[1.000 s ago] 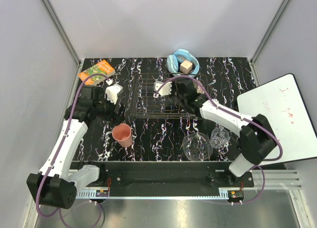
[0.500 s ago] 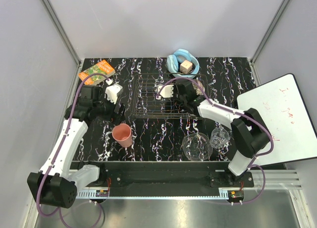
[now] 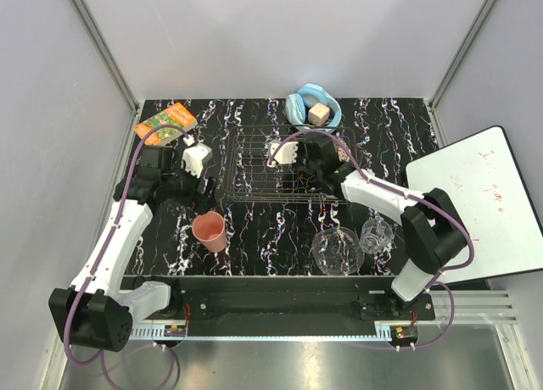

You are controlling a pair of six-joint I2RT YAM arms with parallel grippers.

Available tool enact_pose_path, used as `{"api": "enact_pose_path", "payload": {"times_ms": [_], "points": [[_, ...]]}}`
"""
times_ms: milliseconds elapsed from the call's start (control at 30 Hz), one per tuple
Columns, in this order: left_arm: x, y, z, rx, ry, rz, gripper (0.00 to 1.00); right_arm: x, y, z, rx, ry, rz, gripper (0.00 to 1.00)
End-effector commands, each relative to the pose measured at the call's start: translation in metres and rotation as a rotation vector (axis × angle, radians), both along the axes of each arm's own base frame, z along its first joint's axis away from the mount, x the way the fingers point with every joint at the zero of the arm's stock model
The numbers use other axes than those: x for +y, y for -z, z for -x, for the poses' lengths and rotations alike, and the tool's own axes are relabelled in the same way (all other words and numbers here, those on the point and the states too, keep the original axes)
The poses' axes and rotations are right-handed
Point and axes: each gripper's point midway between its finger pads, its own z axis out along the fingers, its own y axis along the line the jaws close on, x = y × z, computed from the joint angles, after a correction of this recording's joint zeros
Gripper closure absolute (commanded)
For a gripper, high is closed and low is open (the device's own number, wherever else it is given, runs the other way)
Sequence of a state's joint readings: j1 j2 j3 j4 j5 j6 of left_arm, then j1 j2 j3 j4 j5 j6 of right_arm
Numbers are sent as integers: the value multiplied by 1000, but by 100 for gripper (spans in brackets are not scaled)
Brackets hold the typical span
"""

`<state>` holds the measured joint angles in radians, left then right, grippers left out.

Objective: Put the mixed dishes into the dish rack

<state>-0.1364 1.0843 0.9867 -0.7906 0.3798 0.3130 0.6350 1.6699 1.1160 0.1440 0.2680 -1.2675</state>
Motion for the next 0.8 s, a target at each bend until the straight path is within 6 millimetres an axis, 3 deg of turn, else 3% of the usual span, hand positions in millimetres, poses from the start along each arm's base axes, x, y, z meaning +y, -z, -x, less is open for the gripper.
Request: {"api": "enact_pose_path", "payload": {"times_ms": [0, 433, 767], "points": [[-7, -12, -9, -50, 13, 42, 1, 6, -63, -6, -155, -10, -87, 100], [-4, -12, -8, -60, 11, 31, 1, -6, -22, -22, -72, 37, -98, 100], [-4, -14, -7, -68, 15, 31, 1, -2, 8, -23, 4, 54, -146, 100]]}}
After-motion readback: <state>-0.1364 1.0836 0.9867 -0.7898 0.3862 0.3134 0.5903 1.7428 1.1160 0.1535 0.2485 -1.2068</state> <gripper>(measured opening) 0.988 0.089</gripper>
